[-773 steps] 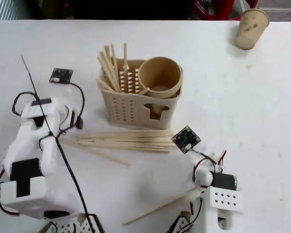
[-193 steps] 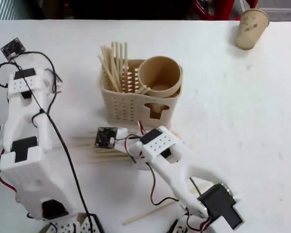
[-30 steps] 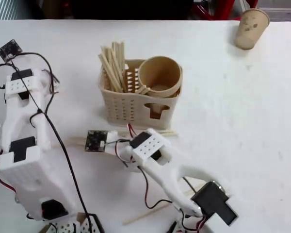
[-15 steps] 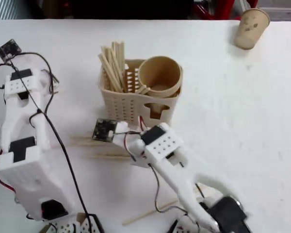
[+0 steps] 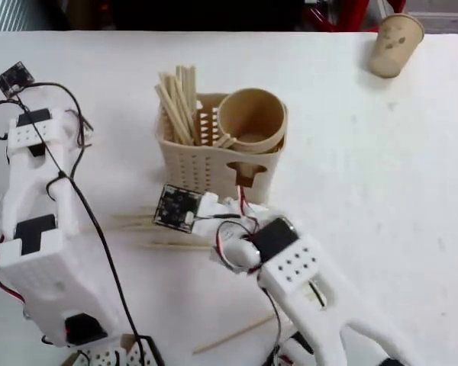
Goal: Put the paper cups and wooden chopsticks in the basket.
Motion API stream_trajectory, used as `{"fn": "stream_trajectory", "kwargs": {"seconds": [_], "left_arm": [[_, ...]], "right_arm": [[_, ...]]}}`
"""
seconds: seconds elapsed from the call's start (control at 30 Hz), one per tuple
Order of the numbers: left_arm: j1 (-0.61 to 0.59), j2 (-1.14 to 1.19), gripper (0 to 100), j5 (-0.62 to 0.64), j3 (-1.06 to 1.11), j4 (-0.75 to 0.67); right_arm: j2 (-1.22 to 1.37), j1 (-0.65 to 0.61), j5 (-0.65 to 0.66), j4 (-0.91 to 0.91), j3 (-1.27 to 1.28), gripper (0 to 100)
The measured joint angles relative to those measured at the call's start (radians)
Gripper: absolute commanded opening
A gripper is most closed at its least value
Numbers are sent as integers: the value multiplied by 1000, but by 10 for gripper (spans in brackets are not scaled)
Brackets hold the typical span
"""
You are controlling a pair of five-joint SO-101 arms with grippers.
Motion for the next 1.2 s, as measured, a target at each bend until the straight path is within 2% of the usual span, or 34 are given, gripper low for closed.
{"fn": "stream_trajectory", "kwargs": {"seconds": [0.2, 0.33, 0.43, 0.6, 0.93, 1.2], "left_arm": [[0, 0, 168, 0, 0, 0], [0, 0, 168, 0, 0, 0], [0, 0, 168, 0, 0, 0], [0, 0, 168, 0, 0, 0], [0, 0, 168, 0, 0, 0], [0, 0, 168, 0, 0, 0]], "right_arm": [[342, 2, 28, -190, -2, 144], [534, 0, 69, -226, -32, 144], [585, 3, 80, -229, -58, 139], [597, 6, 83, -230, -68, 9], [562, 35, 77, -226, -72, 16], [215, 106, -32, -129, -38, 16]]}}
